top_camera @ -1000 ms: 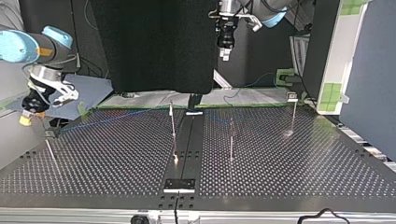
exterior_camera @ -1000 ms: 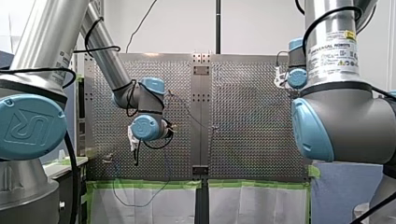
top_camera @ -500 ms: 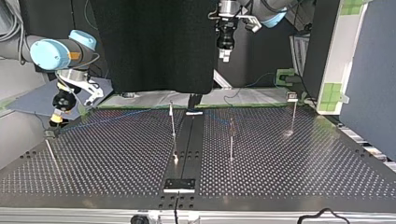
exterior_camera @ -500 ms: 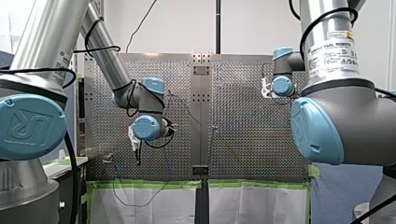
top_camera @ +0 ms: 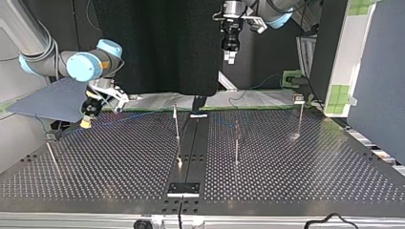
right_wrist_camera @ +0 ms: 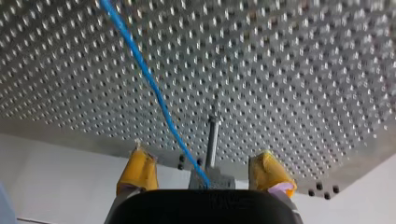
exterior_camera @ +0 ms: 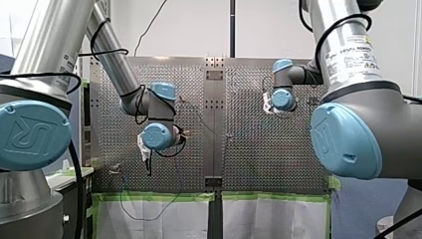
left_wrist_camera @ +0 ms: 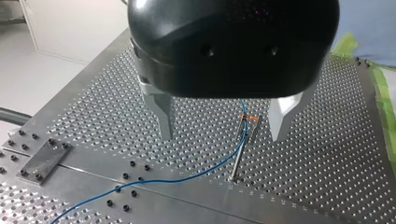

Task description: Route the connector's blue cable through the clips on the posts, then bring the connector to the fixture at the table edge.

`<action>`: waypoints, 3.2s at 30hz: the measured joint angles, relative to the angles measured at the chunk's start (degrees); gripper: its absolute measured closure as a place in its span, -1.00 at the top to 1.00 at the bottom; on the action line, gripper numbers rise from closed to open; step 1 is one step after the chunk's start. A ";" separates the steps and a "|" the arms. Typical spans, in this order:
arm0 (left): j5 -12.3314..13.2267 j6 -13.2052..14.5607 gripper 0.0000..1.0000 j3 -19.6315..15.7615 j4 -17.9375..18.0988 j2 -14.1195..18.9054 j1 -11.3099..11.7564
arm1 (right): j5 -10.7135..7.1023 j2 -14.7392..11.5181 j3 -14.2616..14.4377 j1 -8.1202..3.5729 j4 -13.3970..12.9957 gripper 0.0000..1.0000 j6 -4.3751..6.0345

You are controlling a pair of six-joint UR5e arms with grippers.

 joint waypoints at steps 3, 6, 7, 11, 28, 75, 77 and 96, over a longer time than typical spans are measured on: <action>0.00 -0.07 1.00 0.01 0.00 -0.02 0.11 | 1.20 1.29 -1.26 1.50 0.30 0.98 0.45; 0.00 -0.09 1.00 0.02 0.00 -0.03 0.22 | 1.47 1.84 -1.80 2.91 0.59 0.98 1.15; 0.00 -0.09 1.00 0.01 0.00 -0.02 0.26 | 1.39 1.93 -1.87 3.31 0.63 0.98 1.35; 0.06 -0.10 1.00 -0.01 0.00 -0.04 0.44 | 0.16 2.04 -1.94 5.14 0.82 0.98 2.34; 0.09 -0.10 1.00 -0.03 -0.24 -0.03 0.71 | 3.64 2.06 -0.35 14.06 6.42 0.98 7.34; -10.73 -7.31 1.00 1.08 -6.96 0.04 4.60 | -7.65 2.10 18.17 23.34 -9.32 0.98 10.14; -9.83 -7.32 1.00 1.09 -6.95 0.04 4.68 | -8.45 2.10 18.18 23.33 -9.43 0.98 10.06; -8.35 -7.13 1.00 1.01 -7.29 0.04 4.94 | -11.04 2.14 18.18 23.33 -10.83 0.98 9.60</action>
